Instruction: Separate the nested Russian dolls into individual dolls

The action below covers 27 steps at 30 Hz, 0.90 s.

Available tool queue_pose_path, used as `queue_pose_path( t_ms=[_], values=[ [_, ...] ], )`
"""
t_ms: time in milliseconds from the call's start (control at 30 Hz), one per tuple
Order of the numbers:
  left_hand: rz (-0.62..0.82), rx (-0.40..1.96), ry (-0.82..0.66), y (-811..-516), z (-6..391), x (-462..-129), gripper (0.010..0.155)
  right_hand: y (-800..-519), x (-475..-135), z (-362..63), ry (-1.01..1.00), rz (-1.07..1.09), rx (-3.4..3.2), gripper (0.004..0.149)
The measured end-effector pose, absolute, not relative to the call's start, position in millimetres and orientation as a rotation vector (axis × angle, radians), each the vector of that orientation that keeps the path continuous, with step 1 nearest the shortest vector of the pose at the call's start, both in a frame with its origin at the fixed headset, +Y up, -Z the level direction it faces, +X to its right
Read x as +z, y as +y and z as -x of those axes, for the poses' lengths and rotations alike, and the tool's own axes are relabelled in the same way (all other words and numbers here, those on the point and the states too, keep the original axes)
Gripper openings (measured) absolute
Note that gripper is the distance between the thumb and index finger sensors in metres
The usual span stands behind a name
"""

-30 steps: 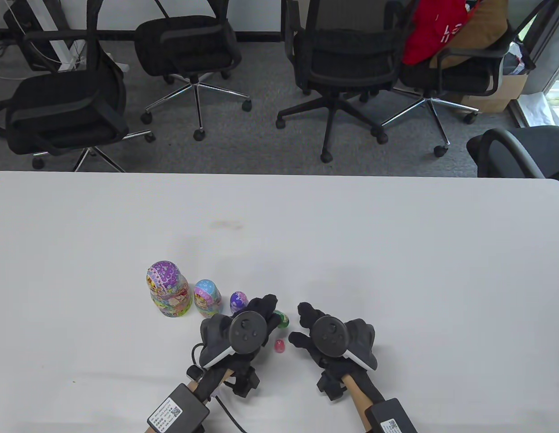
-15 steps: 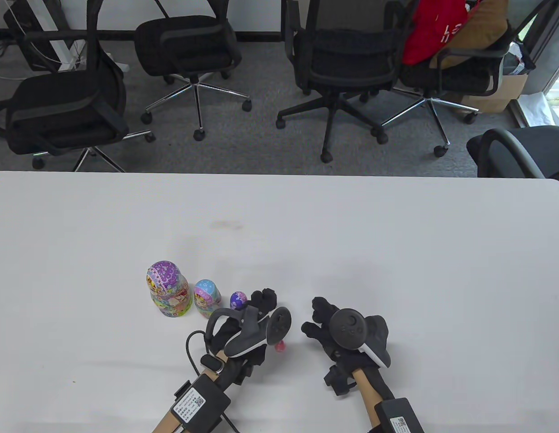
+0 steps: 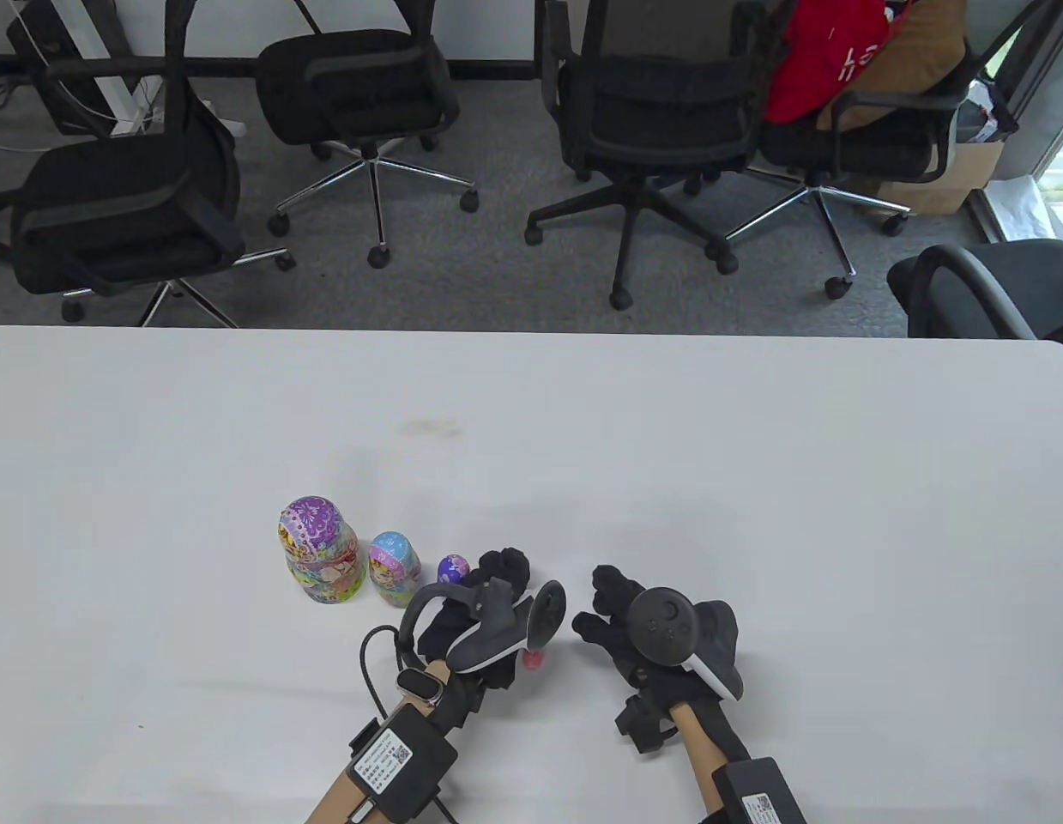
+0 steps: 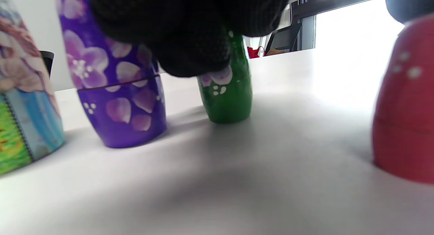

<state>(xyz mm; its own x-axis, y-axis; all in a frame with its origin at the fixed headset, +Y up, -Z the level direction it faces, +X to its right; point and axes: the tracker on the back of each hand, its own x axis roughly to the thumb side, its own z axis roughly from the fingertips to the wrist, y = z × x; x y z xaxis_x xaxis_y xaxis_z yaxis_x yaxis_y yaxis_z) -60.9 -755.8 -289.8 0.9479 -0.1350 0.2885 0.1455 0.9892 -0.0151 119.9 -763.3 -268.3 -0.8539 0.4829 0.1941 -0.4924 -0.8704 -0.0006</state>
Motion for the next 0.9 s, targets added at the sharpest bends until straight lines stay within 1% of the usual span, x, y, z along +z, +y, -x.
queue_pose_path(
  t_ms=[100, 200, 433, 533, 667, 833, 900],
  values=[
    [0.032, -0.135, -0.297, -756.0, 60.8, -289.7, 0.055, -763.2, -268.2, -119.9, -0.066, -0.257, 2.616, 0.071],
    [0.012, -0.115, -0.308, -749.3, 62.6, -285.3, 0.059, -763.2, -268.2, -120.3, -0.064, -0.256, 2.619, 0.071],
    [-0.041, -0.036, -0.356, -727.1, 69.5, -267.0, 0.059, -762.4, -267.4, -123.9, -0.082, -0.232, 2.622, 0.070],
    [-0.046, -0.009, -0.389, -722.3, 68.9, -258.4, 0.059, -761.7, -267.6, -125.3, -0.086, -0.227, 2.623, 0.070],
    [0.024, -0.006, -0.430, -722.3, 63.8, -250.9, 0.057, -760.3, -267.5, -130.9, -0.105, -0.210, 2.617, 0.070],
    [0.162, -0.017, -0.472, -733.0, 56.0, -244.9, 0.058, -760.9, -267.8, -134.7, -0.107, -0.193, 2.615, 0.069],
    [0.194, -0.041, -0.477, -738.8, 53.3, -244.6, 0.059, -760.8, -267.7, -134.2, -0.105, -0.197, 2.618, 0.069]
  ],
)
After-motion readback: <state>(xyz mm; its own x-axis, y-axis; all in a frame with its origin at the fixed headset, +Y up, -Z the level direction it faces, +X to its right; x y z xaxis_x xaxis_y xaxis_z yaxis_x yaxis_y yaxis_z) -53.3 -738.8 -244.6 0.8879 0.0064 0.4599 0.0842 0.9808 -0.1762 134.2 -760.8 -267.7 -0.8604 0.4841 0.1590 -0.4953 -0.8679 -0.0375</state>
